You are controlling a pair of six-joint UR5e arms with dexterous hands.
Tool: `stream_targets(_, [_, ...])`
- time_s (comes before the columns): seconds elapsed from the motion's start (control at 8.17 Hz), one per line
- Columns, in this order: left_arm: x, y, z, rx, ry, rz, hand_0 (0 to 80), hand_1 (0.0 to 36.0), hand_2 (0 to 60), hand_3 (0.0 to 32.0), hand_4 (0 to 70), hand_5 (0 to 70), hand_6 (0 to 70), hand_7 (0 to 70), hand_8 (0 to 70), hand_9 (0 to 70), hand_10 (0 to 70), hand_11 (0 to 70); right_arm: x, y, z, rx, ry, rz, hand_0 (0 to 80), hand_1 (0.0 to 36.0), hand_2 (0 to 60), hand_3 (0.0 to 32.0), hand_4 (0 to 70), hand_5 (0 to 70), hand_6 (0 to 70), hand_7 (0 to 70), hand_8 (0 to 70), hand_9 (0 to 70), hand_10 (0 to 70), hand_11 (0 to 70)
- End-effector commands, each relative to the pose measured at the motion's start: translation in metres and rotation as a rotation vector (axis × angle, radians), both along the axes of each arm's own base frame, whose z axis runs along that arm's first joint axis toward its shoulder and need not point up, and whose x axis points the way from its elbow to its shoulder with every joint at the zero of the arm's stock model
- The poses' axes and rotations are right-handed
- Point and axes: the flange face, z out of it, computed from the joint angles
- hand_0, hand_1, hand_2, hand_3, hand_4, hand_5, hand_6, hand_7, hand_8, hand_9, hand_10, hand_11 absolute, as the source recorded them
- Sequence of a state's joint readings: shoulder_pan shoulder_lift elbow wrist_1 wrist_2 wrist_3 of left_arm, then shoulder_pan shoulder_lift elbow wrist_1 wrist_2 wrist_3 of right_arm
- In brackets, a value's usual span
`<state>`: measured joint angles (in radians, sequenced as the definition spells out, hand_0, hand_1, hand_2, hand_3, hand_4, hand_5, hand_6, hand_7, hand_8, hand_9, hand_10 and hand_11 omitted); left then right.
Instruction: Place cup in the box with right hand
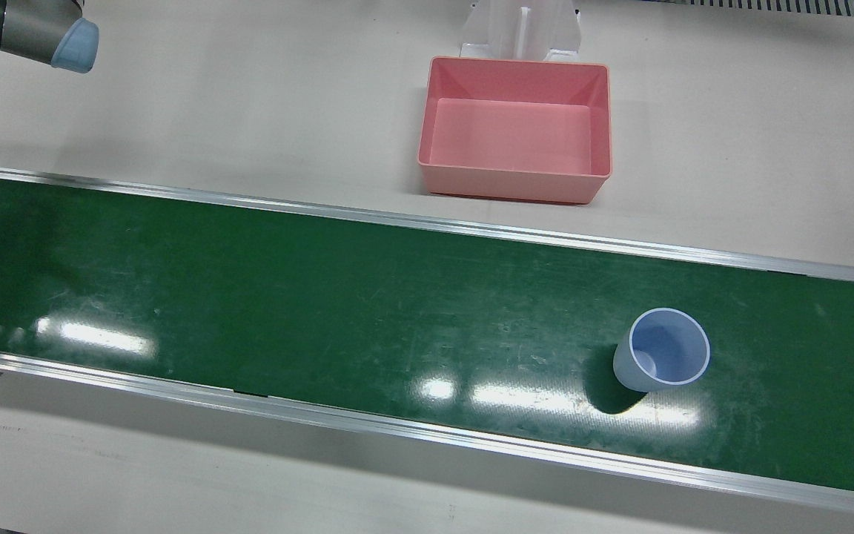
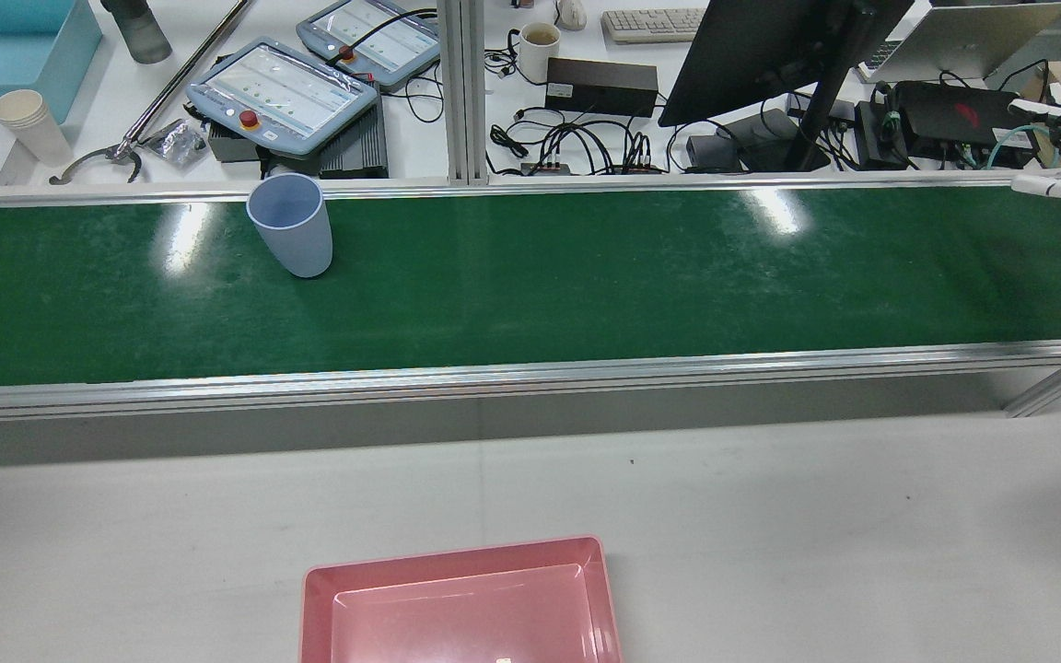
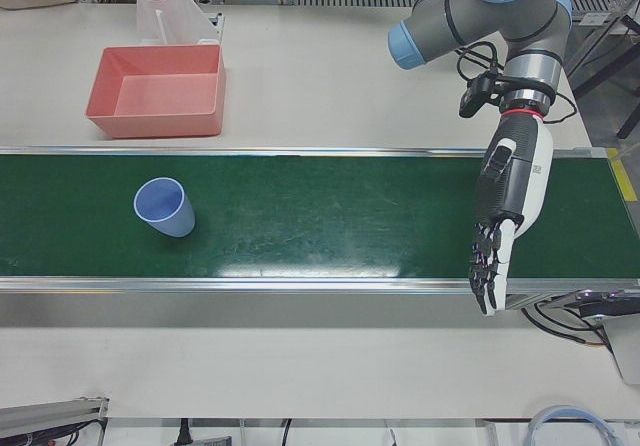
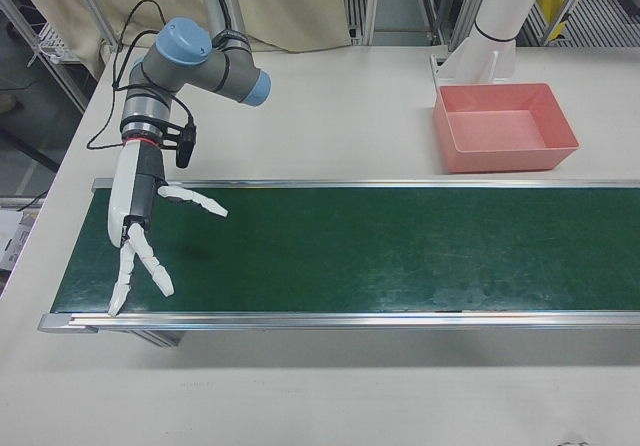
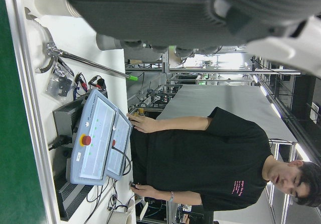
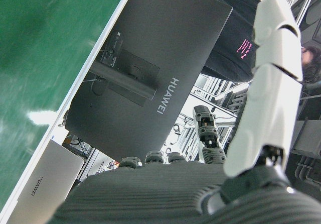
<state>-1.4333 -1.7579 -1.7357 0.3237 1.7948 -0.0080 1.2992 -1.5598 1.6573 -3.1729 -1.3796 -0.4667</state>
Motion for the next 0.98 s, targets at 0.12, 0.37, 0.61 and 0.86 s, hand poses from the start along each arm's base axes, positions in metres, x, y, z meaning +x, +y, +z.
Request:
stream_targets(0.12, [-0.001, 0.0, 0.0, -0.001, 0.001, -0.001, 0.0, 0.0, 0.0, 0.0, 0.0, 0.0, 0.0, 0.0, 0.0, 0.0, 0.0, 0.0, 0.0, 0.0, 0.003, -0.004, -0.062, -0.002, 49.1, 20.8, 14.2, 0.0, 0.0, 6.2, 1.2, 0.0, 2.8, 1.1, 0.0, 0.0])
stream_targets(0.37, [0.0, 0.0, 0.0, -0.001, 0.0, 0.001, 0.0, 0.0, 0.0, 0.0, 0.0, 0.0, 0.0, 0.0, 0.0, 0.0, 0.0, 0.0, -0.005, -0.001, 0.0, -0.001, -0.081, -0.011, 48.7, 20.0, 13.6, 0.0, 0.0, 6.0, 1.3, 0.0, 3.1, 1.7, 0.0, 0.0])
stream_targets(0.61, [-0.001, 0.0, 0.0, -0.001, 0.0, -0.001, 0.0, 0.0, 0.0, 0.0, 0.0, 0.0, 0.0, 0.0, 0.0, 0.0, 0.0, 0.0, -0.007, -0.001, -0.003, 0.005, -0.083, -0.016, 48.1, 19.1, 13.4, 0.0, 0.0, 5.9, 1.7, 0.0, 3.6, 2.8, 0.0, 0.0])
stream_targets(0.86, [-0.001, 0.0, 0.0, -0.001, 0.001, -0.001, 0.0, 0.0, 0.0, 0.0, 0.0, 0.0, 0.0, 0.0, 0.0, 0.0, 0.0, 0.0, -0.012, -0.001, -0.005, 0.009, -0.086, -0.025, 47.9, 19.1, 13.7, 0.0, 0.0, 5.8, 2.0, 0.1, 3.5, 2.9, 0.0, 0.0])
